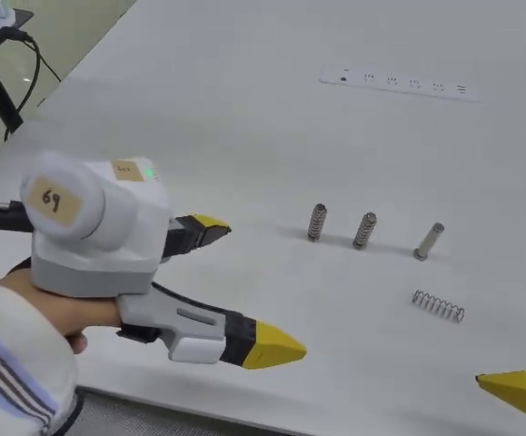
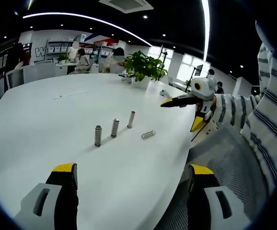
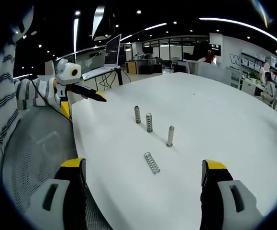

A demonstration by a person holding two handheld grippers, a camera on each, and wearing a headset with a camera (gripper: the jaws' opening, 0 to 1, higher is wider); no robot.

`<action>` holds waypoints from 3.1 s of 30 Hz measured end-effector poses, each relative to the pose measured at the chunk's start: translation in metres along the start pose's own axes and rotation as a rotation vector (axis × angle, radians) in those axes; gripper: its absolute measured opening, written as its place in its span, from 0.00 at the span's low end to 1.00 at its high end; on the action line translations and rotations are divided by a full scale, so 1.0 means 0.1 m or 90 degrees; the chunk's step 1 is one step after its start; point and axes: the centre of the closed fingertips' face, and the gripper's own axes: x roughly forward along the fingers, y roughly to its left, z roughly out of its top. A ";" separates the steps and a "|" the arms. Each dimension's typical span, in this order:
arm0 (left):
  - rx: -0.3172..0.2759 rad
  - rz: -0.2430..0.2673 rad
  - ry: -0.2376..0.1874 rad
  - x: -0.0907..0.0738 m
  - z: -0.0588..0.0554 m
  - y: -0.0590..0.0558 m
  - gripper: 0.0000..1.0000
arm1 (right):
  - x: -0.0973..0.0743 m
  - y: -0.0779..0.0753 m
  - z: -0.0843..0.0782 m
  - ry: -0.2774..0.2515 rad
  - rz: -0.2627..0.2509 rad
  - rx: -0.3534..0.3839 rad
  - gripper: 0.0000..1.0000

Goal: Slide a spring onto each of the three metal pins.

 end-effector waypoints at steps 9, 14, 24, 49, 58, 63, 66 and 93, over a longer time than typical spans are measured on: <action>0.012 -0.010 0.014 -0.03 0.03 0.03 0.91 | -0.04 -0.01 0.01 -0.005 -0.014 0.012 1.00; 0.032 -0.043 0.017 0.08 0.10 -0.07 0.88 | -0.04 0.02 0.02 -0.013 -0.017 0.018 1.00; 0.082 -0.109 0.044 0.38 0.25 -0.18 0.83 | -0.07 0.01 0.11 -0.039 -0.033 0.034 1.00; 0.237 -0.250 0.123 1.33 0.40 -0.51 0.61 | -0.18 0.05 0.11 -0.057 -0.060 0.044 0.96; 0.217 -0.296 0.131 1.57 0.31 -0.64 0.52 | -0.22 0.05 0.11 -0.060 -0.068 0.051 0.95; 0.202 -0.295 0.137 1.71 0.24 -0.68 0.44 | -0.24 0.04 0.11 -0.062 -0.071 0.057 0.94; 0.202 -0.296 0.151 1.78 0.16 -0.68 0.37 | -0.26 0.02 0.12 -0.066 -0.073 0.063 0.93; 0.335 -0.244 0.208 1.89 -0.03 -0.56 0.03 | -0.33 -0.01 0.11 -0.070 -0.090 0.068 0.91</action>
